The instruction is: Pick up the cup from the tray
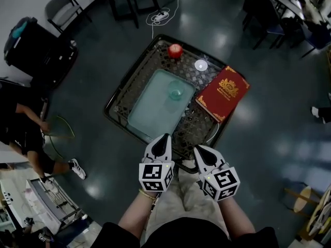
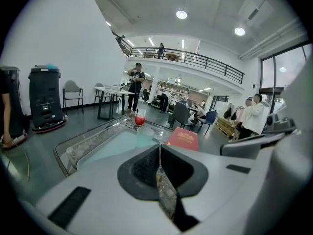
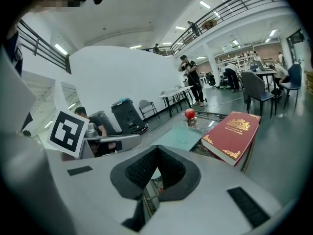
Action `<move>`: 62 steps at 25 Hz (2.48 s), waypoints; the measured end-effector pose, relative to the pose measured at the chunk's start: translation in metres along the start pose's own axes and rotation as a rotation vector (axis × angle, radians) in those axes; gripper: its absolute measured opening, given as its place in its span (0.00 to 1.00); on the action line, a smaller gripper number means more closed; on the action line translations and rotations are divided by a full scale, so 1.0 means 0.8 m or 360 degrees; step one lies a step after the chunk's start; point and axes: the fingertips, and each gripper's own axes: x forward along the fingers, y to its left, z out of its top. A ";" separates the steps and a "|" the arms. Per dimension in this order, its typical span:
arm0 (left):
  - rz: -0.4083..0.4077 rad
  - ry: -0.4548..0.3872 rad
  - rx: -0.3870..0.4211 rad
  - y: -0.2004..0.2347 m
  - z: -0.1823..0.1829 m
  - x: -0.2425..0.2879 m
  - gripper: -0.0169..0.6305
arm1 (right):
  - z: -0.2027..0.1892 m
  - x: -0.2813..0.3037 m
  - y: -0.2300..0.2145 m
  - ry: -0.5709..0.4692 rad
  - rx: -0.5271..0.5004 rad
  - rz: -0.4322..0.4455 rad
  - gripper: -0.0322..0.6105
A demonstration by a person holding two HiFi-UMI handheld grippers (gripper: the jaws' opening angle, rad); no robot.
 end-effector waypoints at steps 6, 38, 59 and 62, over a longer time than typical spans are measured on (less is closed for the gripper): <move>0.0055 0.0047 -0.0020 0.022 -0.004 0.041 0.10 | 0.003 0.021 -0.013 0.0027 0.0020 0.0030 0.05; 0.0104 0.0258 0.0207 0.084 -0.033 0.298 0.68 | -0.013 0.073 -0.078 0.0122 0.0172 0.0047 0.05; 0.0165 0.0153 0.0269 0.098 -0.029 0.335 0.59 | -0.040 0.081 -0.089 0.0187 0.0237 0.0047 0.05; 0.0160 0.0152 0.0271 0.097 -0.029 0.334 0.59 | -0.041 0.080 -0.087 0.0184 0.0237 0.0049 0.05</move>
